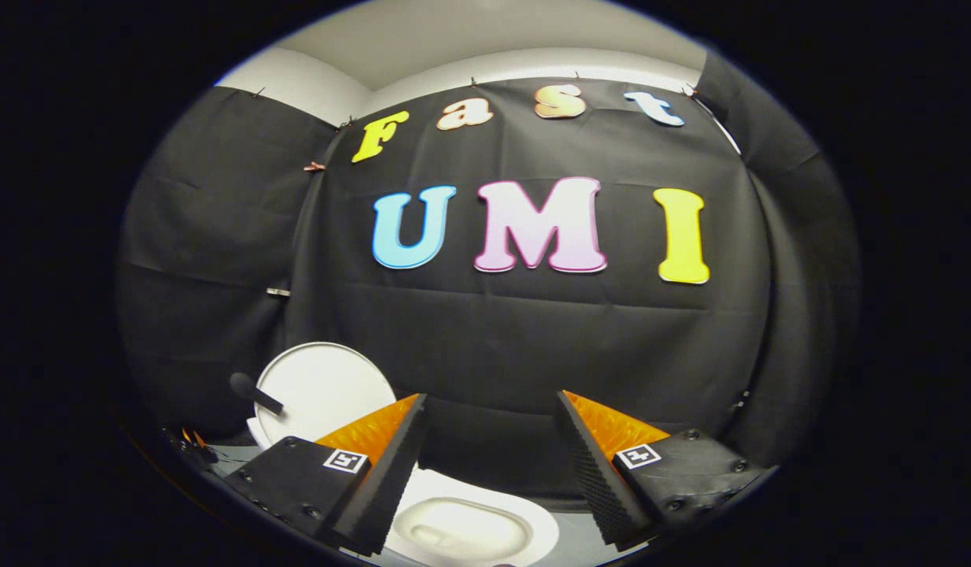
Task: Open the toilet lid.
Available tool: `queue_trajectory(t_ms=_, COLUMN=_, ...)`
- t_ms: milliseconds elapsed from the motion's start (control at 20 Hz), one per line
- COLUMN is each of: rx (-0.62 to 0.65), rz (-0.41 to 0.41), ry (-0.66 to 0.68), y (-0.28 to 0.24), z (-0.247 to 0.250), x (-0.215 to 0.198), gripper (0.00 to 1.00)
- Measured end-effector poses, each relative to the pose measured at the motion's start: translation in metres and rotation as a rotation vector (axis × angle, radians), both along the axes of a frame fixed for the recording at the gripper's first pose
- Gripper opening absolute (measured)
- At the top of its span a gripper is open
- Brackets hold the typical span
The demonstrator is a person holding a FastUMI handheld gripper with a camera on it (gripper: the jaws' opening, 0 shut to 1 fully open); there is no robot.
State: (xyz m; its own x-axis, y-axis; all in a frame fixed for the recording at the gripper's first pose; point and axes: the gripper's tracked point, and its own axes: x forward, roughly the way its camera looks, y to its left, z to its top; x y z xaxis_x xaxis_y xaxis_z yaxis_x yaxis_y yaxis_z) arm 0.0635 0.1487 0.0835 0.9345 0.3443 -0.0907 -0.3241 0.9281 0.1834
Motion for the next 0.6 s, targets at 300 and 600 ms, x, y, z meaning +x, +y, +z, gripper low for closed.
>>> queue_trajectory(t_ms=300, rx=-0.047, rz=-0.181, ry=-0.009, y=-0.093, z=-0.04, x=-0.028, gripper=0.98)
queue_trajectory(t_ms=600, rx=-0.038, rz=-0.257, ry=0.035, y=-0.128, z=-0.071, x=-0.042, gripper=0.98)
